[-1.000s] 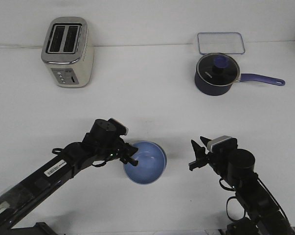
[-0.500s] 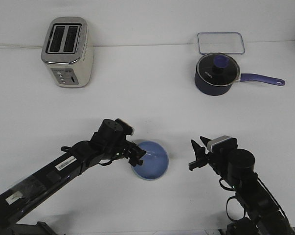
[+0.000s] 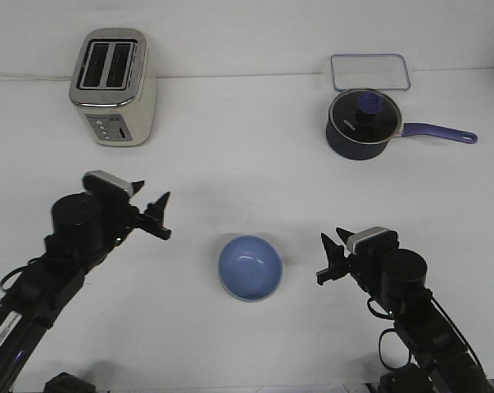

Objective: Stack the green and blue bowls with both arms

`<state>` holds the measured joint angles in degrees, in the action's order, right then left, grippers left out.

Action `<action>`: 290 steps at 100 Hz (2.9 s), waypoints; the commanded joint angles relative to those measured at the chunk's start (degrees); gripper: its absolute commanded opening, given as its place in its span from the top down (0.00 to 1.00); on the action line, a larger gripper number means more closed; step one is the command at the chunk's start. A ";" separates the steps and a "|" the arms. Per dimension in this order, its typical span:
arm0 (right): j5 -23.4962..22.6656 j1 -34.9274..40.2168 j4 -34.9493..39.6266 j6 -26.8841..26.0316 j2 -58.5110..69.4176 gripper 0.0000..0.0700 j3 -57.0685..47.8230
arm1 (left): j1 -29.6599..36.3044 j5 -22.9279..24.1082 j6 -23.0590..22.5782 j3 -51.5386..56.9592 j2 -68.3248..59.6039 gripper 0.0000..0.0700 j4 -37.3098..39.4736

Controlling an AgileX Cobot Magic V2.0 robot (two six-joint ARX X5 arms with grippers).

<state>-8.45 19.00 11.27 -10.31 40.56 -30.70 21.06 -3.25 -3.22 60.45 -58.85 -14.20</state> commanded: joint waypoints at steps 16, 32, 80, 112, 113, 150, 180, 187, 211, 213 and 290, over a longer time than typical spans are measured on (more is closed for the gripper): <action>4.48 0.11 -0.09 3.74 -5.51 1.00 -0.15 | -11.56 -0.20 -5.11 -11.58 14.05 0.98 2.99; 8.66 0.11 -2.91 6.86 -14.43 1.00 3.23 | -19.43 -2.05 -4.87 -28.85 29.99 0.98 11.61; 15.98 0.11 -5.18 6.25 -24.50 1.00 8.50 | -24.04 2.16 1.36 -40.46 47.65 0.98 19.91; 16.02 0.11 -5.25 6.27 -24.50 1.00 8.50 | -24.04 2.16 1.36 -40.46 47.69 0.98 19.89; 16.02 0.11 -5.25 6.27 -24.48 1.00 8.50 | -24.04 2.16 1.33 -40.46 47.69 0.98 19.89; 16.02 0.11 -5.27 6.27 -24.50 1.00 8.50 | -23.19 1.51 2.23 -40.92 49.09 0.98 19.80; 16.02 0.11 -5.25 6.27 -24.48 1.00 8.50 | -17.99 5.22 4.55 -51.45 56.41 0.98 18.58; 16.02 0.11 -5.27 6.27 -24.48 1.00 8.50 | -18.05 5.16 5.25 -54.10 57.88 0.98 18.56; 16.02 0.11 -5.27 6.27 -24.48 1.00 8.50 | -18.08 5.05 5.53 -59.67 58.69 0.98 22.91; 16.00 0.11 -5.25 6.27 -24.48 1.00 8.50 | -18.08 5.05 5.29 -59.67 58.69 0.98 22.95; 16.02 0.11 -5.25 6.27 -24.48 1.00 8.50 | -18.05 4.98 5.03 -59.65 58.58 0.98 23.28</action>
<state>7.55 19.00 6.61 -4.25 16.12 -22.00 3.03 1.58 2.09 1.89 -0.32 8.51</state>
